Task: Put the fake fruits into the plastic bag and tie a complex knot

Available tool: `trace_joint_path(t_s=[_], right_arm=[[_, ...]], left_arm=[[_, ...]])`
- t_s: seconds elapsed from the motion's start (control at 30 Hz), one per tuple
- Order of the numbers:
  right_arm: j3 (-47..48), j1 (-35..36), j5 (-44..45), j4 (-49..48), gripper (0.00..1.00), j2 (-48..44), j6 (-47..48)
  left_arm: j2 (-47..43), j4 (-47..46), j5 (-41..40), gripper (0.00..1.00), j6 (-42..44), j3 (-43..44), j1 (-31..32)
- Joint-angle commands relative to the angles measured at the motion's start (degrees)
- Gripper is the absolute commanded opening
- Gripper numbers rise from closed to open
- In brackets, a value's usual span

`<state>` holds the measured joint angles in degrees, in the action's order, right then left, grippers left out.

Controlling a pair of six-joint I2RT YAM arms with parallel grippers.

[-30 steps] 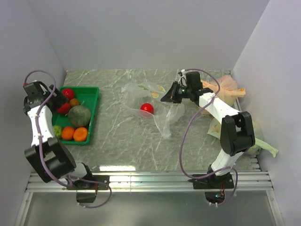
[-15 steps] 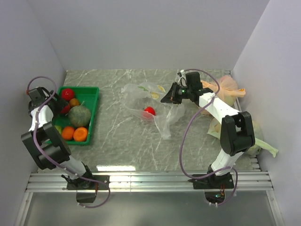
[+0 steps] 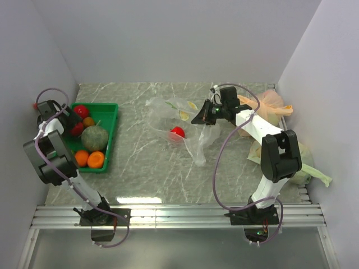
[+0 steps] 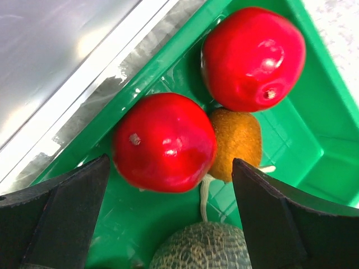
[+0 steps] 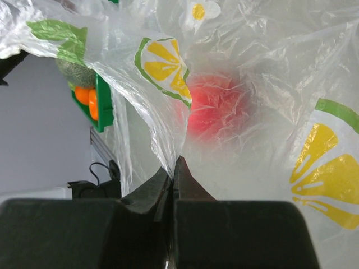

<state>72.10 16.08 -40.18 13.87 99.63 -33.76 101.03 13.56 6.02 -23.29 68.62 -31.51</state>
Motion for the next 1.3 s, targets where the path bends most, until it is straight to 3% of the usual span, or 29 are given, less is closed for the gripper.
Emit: trace_joint_path(t_s=[0.0,0.3,0.43,0.8,0.9,1.1,1.27], right_arm=[[2.4,-0.3,-0.9,0.4,0.0,0.5,1.2],[2.0,-0.3,-1.0,0.9,0.0,0.6,2.0],[1.6,-0.5,-1.3,0.9,0.0,0.4,2.1],[0.9,-0.6,-1.6,-0.4,0.0,-0.4,1.2],[1.1,-0.7,-1.5,-0.6,0.0,-0.9,1.4],[2.1,-0.8,0.8,0.3,0.0,-2.2,2.9],[1.6,-0.9,2.4,-0.9,0.0,-3.7,2.2]], left_arm=[[1.7,-2.7,-1.8,0.96,-0.6,1.0,0.9],[6.3,-4.7,-5.0,0.88,-2.1,2.7,3.1],[5.8,-3.7,-4.1,0.78,-1.7,3.5,3.3],[-11.0,-0.3,-2.0,0.55,3.8,0.3,5.0],[-15.0,1.3,3.1,0.48,6.1,0.2,5.6],[-25.4,4.4,22.5,0.49,12.6,-1.5,15.9],[-29.8,1.7,27.3,0.5,14.0,-3.9,33.1]])
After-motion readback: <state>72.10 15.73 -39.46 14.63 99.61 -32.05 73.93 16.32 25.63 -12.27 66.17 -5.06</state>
